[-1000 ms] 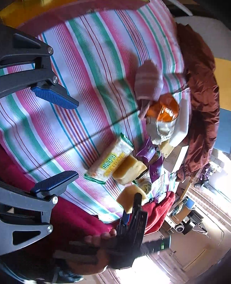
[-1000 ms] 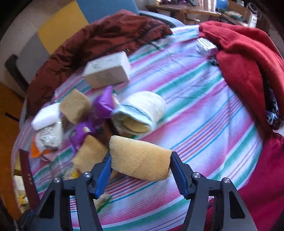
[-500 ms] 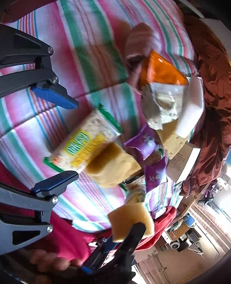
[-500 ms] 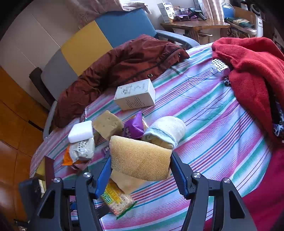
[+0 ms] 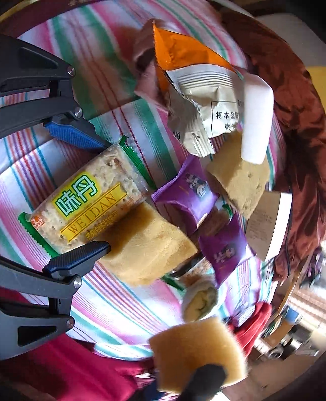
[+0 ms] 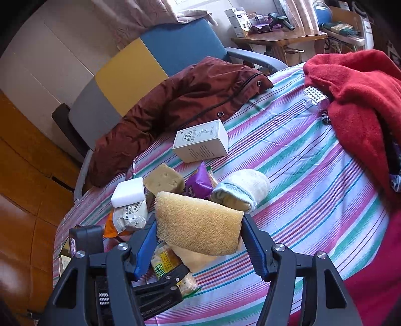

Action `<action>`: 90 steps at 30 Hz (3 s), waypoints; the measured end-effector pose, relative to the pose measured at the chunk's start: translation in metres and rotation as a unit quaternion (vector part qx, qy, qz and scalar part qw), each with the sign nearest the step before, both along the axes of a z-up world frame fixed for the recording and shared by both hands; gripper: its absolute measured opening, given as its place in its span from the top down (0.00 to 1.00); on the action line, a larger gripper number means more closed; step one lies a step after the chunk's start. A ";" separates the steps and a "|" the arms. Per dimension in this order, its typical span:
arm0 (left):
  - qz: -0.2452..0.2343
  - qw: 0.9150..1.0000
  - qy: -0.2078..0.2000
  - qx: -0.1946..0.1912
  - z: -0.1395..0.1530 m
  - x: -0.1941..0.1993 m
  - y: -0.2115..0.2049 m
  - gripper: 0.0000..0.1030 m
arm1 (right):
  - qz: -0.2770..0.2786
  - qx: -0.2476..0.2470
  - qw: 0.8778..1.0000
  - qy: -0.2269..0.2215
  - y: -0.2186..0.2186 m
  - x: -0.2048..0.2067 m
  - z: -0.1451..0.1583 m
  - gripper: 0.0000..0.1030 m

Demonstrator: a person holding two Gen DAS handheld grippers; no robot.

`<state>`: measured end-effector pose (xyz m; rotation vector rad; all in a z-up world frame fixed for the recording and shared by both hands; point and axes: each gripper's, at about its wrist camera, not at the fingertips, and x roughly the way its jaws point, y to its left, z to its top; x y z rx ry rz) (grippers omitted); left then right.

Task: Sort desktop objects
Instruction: 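Grasp the WEIDAN biscuit pack with the left tool while the right tool grasps a sponge, then carry the biscuit pack and sponge into the gold tray and release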

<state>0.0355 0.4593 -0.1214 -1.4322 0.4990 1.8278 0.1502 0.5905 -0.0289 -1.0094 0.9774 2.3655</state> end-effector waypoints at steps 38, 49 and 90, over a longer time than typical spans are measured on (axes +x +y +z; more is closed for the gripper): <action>0.102 0.974 0.108 0.170 0.104 -0.030 -0.274 0.51 | 0.133 0.104 0.986 0.003 -0.064 -0.031 0.014 0.36; 0.298 0.935 0.148 0.122 0.087 -0.096 -0.443 0.51 | 0.215 0.121 0.969 0.007 -0.131 -0.056 0.037 0.38; 0.364 0.912 0.132 0.132 0.059 -0.104 -0.530 0.42 | 0.437 -0.021 0.899 -0.041 -0.434 -0.254 -0.044 0.12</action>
